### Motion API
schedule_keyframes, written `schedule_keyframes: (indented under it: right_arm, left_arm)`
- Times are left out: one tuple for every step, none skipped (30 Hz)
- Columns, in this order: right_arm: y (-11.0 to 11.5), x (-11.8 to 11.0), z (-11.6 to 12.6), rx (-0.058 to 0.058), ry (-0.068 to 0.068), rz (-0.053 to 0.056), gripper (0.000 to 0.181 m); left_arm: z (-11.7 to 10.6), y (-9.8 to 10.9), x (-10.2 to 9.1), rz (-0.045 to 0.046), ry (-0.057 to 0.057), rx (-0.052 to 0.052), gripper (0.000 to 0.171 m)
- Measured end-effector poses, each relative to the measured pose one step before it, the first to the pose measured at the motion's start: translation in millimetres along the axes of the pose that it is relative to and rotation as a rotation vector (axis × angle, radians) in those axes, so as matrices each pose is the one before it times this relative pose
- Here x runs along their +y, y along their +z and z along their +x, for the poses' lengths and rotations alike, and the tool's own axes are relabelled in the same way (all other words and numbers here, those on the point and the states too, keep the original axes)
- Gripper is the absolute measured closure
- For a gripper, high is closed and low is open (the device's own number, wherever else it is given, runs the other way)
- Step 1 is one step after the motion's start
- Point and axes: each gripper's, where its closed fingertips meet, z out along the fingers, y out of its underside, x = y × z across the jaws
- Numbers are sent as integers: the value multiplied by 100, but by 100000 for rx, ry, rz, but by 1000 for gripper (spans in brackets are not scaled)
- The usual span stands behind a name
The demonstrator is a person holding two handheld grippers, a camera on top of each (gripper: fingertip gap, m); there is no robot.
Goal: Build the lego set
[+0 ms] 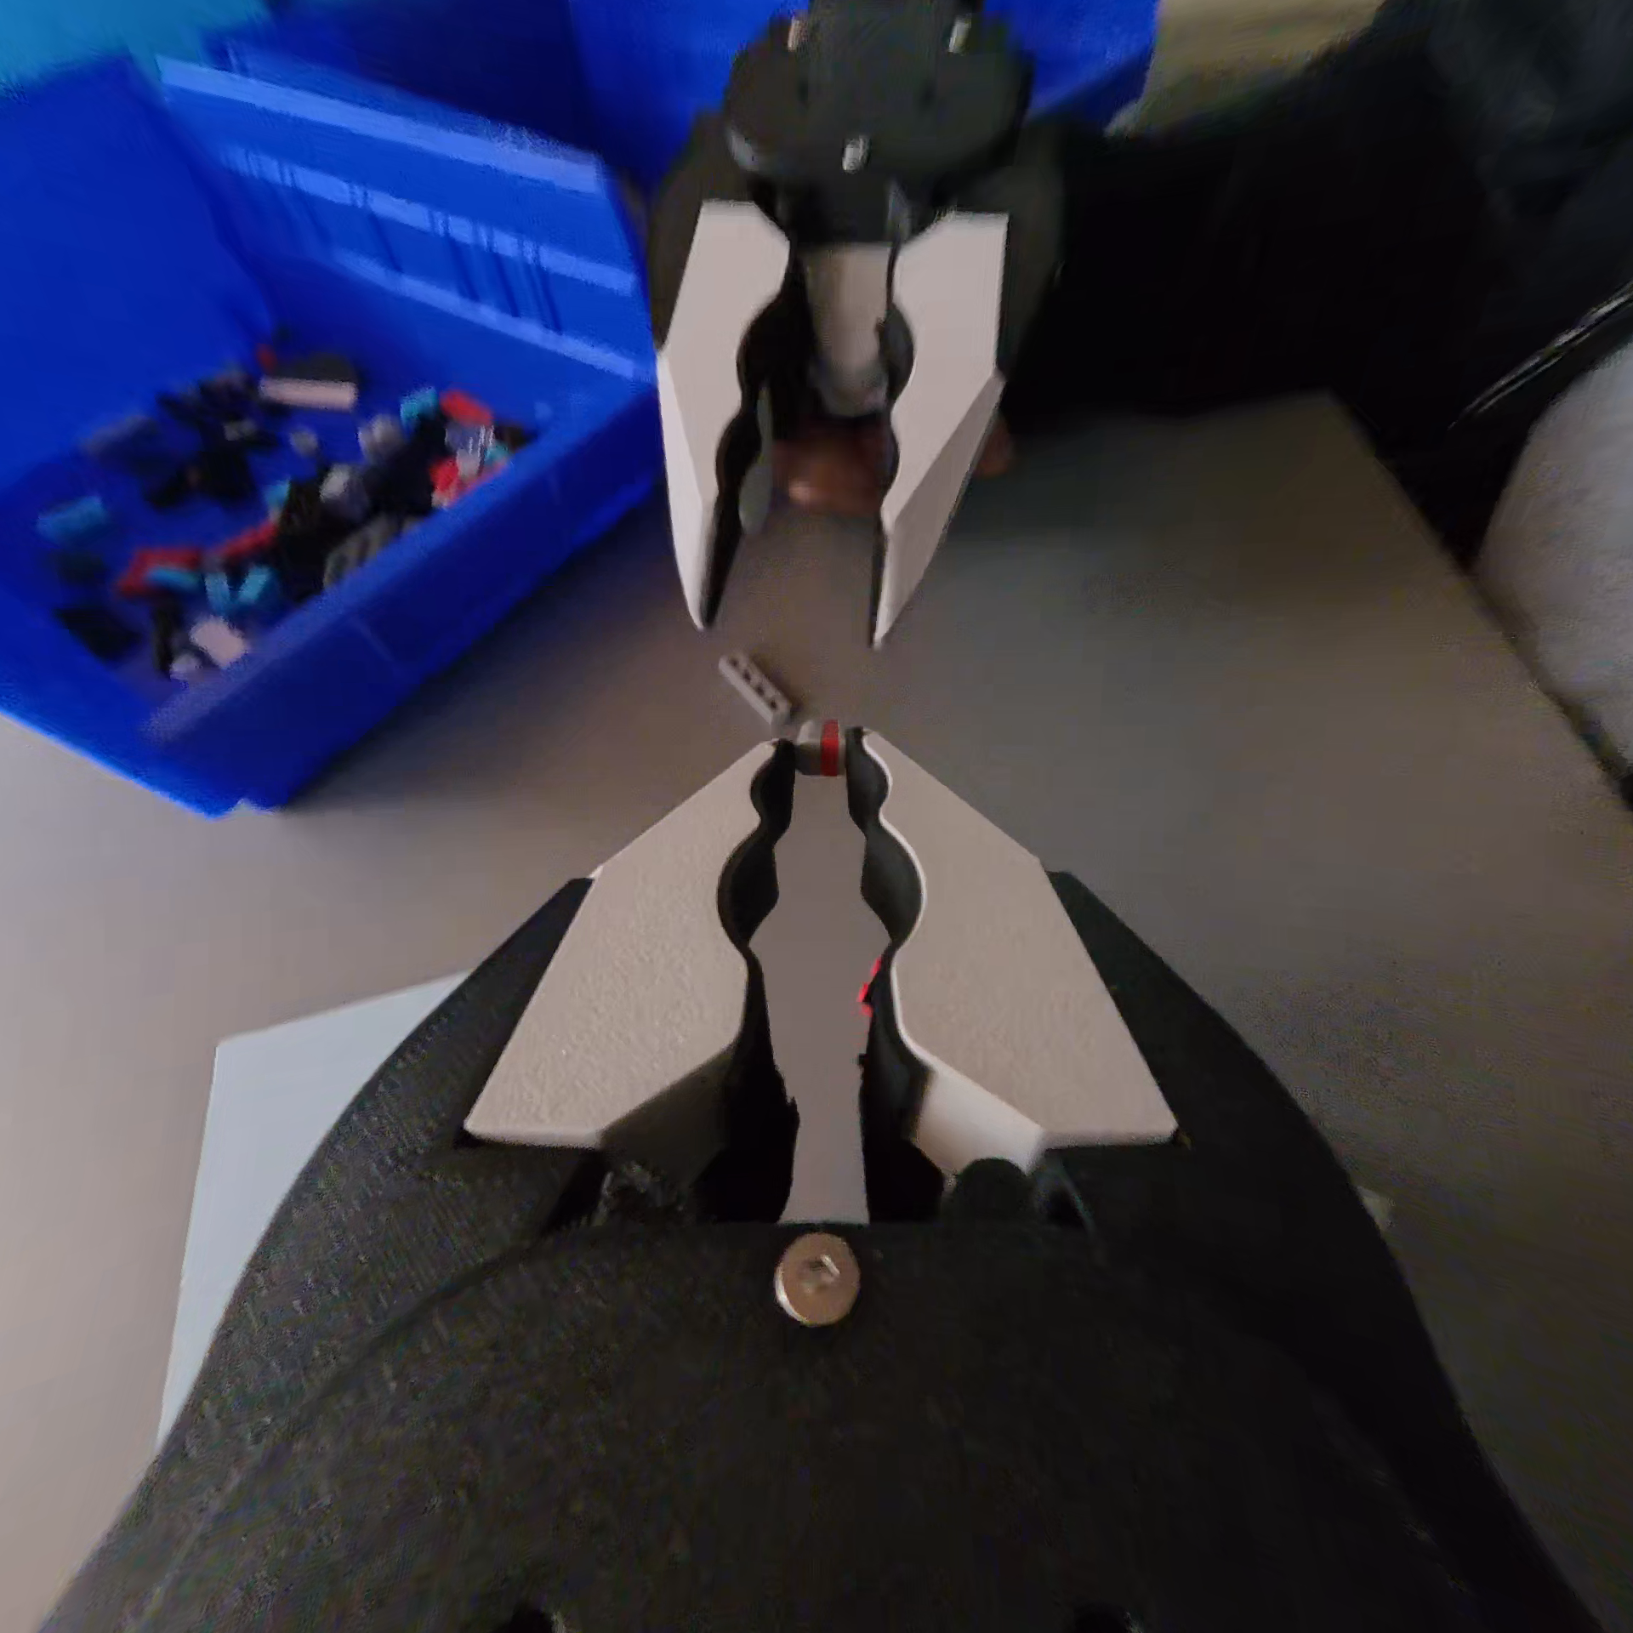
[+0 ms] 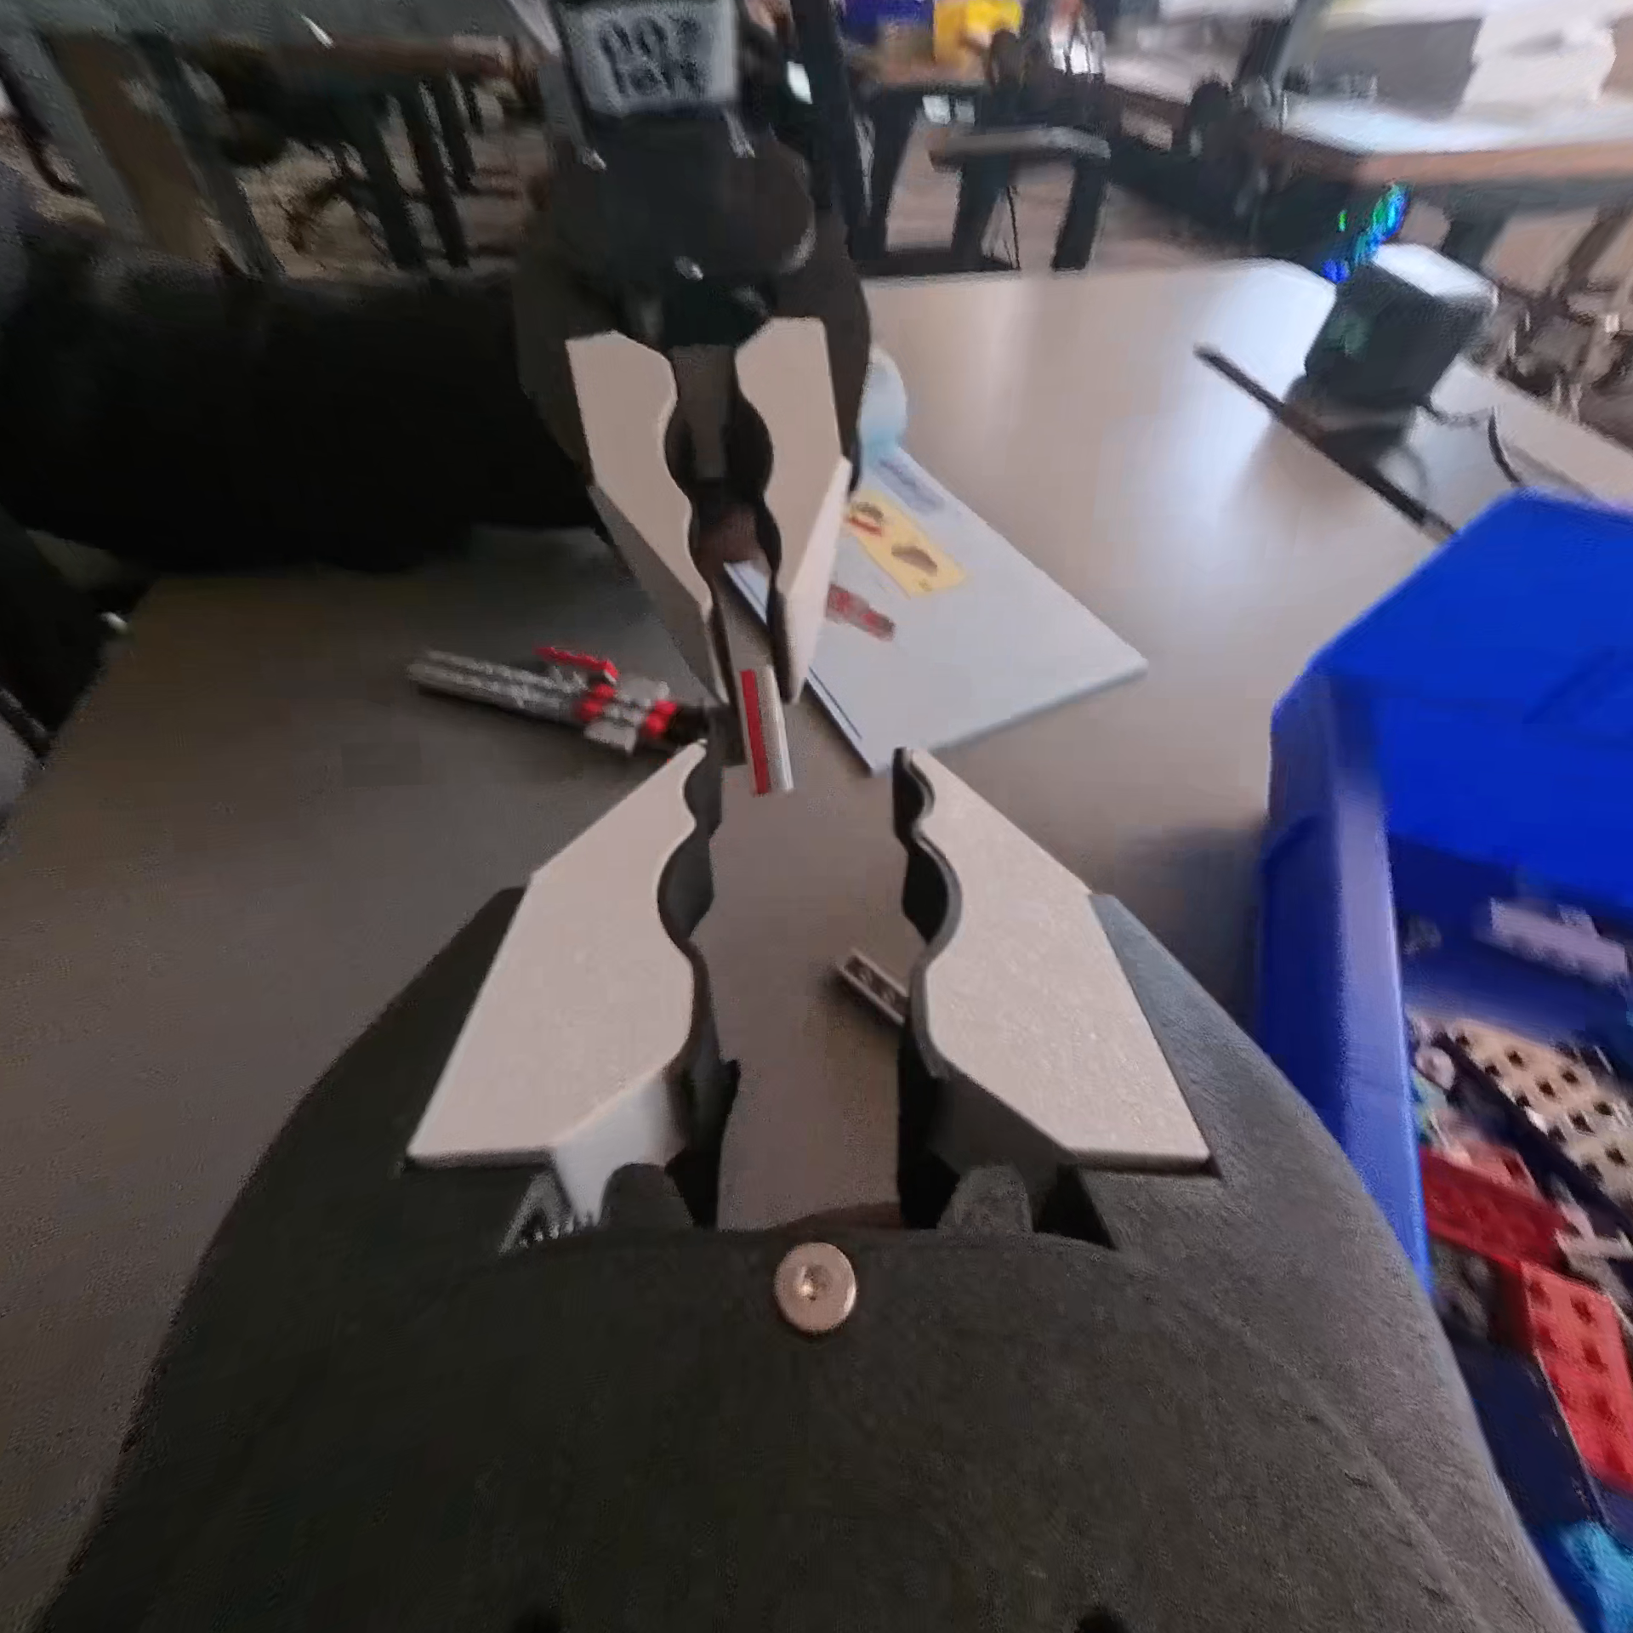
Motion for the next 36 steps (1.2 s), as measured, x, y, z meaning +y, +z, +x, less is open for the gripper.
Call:
schedule_keyframes:
  right_arm:
    - [-159,736,492,1840,1711,-3739,138]
    - [-128,689,469,1881,2039,-3757,137]
    - [-66,627,398,1798,1645,-3928,137]
    - [-24,569,319,1746,953,-3667,137]
    - [32,493,217,1306,736,-3274,137]
    - [72,458,147,838,1040,-2861,138]
    - [118,447,124,531,1363,-2632,138]
    - [155,452,144,539,1395,-2514,138]
    - [159,429,15,-263,1097,-2240,139]
    - [124,315,-68,-546,392,-1949,139]
    - [69,187,-38,-49,3,-1301,139]
    - [59,205,-44,-37,-7,-1298,140]
    - [81,238,-12,157,-2,-1624,140]
    - [80,224,80,766,-130,-1486,140]
    - [84,191,85,907,-249,-1302,141]
    - [78,167,50,644,-331,-1134,141]
    - [70,177,20,498,-309,-1190,141]
    - [68,178,20,477,-370,-1210,142]
    - [50,124,34,644,-606,-836,143]
    - [34,84,97,1025,-458,-668,146]
    - [0,44,65,818,-262,-446,149]
    - [-43,35,-23,188,-507,-339,155]
    - [-65,31,-93,-263,-755,-206,162]
    - [-32,34,-119,-352,-667,-119,169]
    - [-30,19,-75,-92,-557,-125,171]
    - [-35,28,-111,-377,-614,-191,171]
    - [-58,11,-207,-917,-565,-50,171]
    - [-69,-55,-183,-767,-299,267,171]
    - [-122,-128,-136,-342,-125,449,171]
    - [-185,-261,-91,-128,-68,1020,171]
    - [-243,-420,-67,-146,196,1853,171]
    - [-246,-531,-63,-317,696,2421,171]
    - [-201,-591,-100,-625,866,2584,171]
    - [-111,-575,-180,-904,581,2514,171]
    - [-8,-573,-264,-1086,101,2415,171]
    - [66,-535,-341,-1052,-239,2087,171]
  left_arm:
    - [-318,241,819,-5082,-662,-1908,161]
    - [-166,258,686,-4417,-991,-1045,161]
    - [-232,269,561,-3757,-1011,-1546,161]
    - [-221,270,497,-3539,-923,-1557,161]
    - [-54,234,430,-3011,-226,-776,161]
    - [102,200,337,-2200,96,259,161]
    - [85,149,284,-1687,-286,328,160]
    - [-22,99,267,-1585,-478,-80,160]
    - [-71,70,282,-1441,-763,-161,156]
    - [-97,37,254,-1174,-1158,-27,151]
    - [-97,-22,153,-391,-1100,21,146]
    - [-74,-104,7,562,-1002,254,142]
    - [-72,-173,-81,1060,-1126,341,139]
    - [-131,-280,-183,1632,-1093,88,136]
    - [-144,-379,-305,2281,-1116,-3,134]
    - [-121,-469,-393,2783,-1170,214,133]
    - [-73,-557,-470,3183,-1283,434,133]
    - [-45,-605,-510,3286,-1594,602,133]
    - [-65,-635,-547,3430,-1672,394,133]
    - [-49,-649,-522,3308,-1818,381,133]
    - [-48,-653,-491,3210,-1932,79,133]
    - [-97,-654,-464,3288,-1885,-697,133]
    - [-104,-679,-439,3800,-2132,-1230,133]
    - [-16,-673,-374,4047,-2799,-922,133]
    - [58,-694,-259,4039,-3360,-836,133]
    - [78,-720,-136,4212,-3703,-1299,133]
    - [96,-742,42,3841,-4240,-1644,133]
    - [100,-747,286,2810,-4998,-1731,133]
    - [162,-737,594,1311,-5564,-1521,134]
    - [164,-679,947,-792,-5710,-1660,135]
    - [96,-644,1209,-2480,-5006,-2551,139]
    - [95,-574,1176,-2545,-3286,-3289,139]
    - [316,-499,983,-1621,-1426,-2431,140]
    - [443,-338,900,-1750,-1030,-1444,143]
    - [371,-158,959,-2834,-1063,-1497,144]
    - [171,8,1008,-3863,-463,-2252,145]
